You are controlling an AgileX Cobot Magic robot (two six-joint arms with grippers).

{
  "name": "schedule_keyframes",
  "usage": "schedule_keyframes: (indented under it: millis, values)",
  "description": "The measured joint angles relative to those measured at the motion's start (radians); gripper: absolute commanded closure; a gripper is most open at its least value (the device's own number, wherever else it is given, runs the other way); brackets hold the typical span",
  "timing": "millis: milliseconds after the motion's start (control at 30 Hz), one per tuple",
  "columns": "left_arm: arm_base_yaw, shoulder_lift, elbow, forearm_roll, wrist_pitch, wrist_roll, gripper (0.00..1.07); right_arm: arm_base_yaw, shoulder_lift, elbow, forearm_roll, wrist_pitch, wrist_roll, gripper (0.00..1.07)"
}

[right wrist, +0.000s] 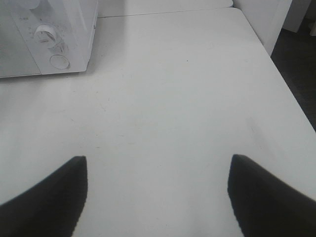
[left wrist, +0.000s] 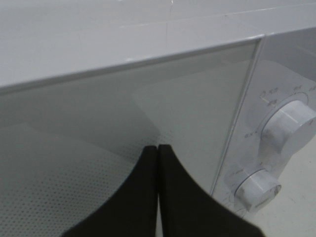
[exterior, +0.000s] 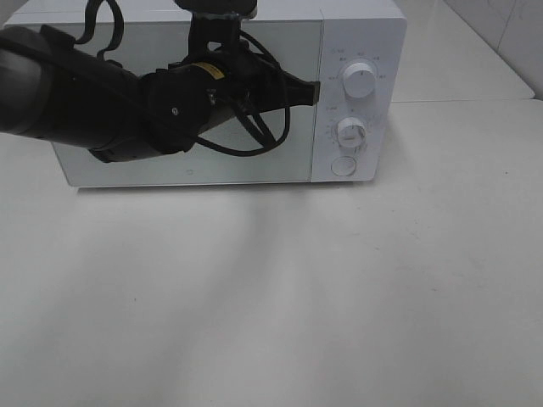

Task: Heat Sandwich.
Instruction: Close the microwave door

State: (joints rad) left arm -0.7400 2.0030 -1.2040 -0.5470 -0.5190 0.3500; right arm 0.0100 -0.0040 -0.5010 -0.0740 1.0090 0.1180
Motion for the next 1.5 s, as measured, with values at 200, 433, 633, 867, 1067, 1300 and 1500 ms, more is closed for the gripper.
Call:
schedule_keyframes:
  millis: [200,433,633,867,1067,1300,1500]
  values:
    - [0.0,0.0,-0.001,0.0,0.004,0.004,1.07,0.0,0.0,0.0,0.0,0.0,0.0,0.32]
    - [0.0,0.0,-0.001,0.0,0.005,0.004,1.07,0.0,0.0,0.0,0.0,0.0,-0.001,0.32]
    - [0.0,-0.001,-0.006,0.0,0.025,0.004,1.07,0.0,0.0,0.0,0.0,0.0,-0.001,0.32]
    - [0.019,-0.03,-0.018,0.004,0.142,0.004,1.07,0.0,0.0,0.0,0.0,0.0,-0.001,0.32]
    - [0.032,-0.062,-0.022,0.005,0.242,0.004,1.07,0.0,0.0,0.0,0.0,0.0,-0.001,0.32]
    - [0.033,-0.1,-0.022,0.012,0.453,0.004,1.07,0.0,0.0,0.0,0.0,0.0,-0.001,0.32]
    - [0.034,-0.153,-0.022,0.03,0.694,0.004,1.06,0.0,0.0,0.0,0.0,0.0,-0.001,0.32]
